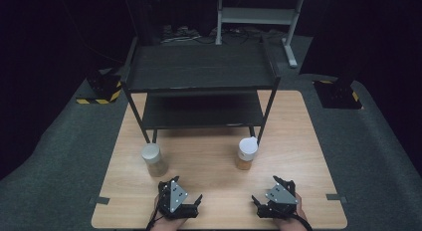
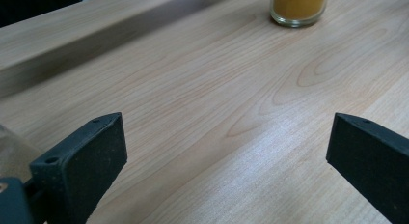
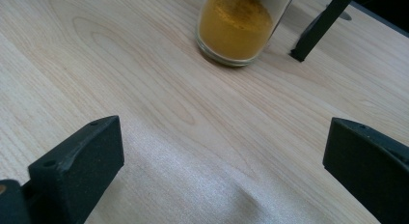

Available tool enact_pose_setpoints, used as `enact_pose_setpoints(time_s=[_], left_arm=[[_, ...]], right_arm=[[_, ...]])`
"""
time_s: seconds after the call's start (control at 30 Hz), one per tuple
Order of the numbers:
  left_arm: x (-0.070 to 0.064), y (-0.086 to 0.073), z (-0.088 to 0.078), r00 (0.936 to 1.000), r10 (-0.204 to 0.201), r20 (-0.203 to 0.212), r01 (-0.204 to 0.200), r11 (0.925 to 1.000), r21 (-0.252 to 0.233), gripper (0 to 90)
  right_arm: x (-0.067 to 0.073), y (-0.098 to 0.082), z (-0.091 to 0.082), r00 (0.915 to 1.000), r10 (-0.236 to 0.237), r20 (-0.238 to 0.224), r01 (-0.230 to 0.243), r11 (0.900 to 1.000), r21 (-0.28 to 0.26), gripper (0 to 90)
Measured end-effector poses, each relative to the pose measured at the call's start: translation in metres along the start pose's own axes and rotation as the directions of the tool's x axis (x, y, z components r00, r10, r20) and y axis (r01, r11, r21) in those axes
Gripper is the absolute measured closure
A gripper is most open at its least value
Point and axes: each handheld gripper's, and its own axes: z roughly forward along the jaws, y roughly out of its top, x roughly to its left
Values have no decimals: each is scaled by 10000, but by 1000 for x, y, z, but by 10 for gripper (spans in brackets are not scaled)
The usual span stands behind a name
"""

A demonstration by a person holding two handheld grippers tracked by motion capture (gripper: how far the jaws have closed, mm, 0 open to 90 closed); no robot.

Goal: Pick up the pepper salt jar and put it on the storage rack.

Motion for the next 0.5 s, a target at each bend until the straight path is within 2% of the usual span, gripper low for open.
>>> enact_pose_setpoints(time_s=[0.13, 0.5], left_arm=[[-1, -4, -1, 9999, 146, -32, -147, 9996, -242, 10], [1, -7, -6, 9998, 211, 41, -208, 9987, -474, 9]], right_arm=[[0, 0, 0, 10000, -49, -9, 49, 10000, 2, 0], [0, -1, 0, 10000, -22, -13, 22, 10000, -40, 0]])
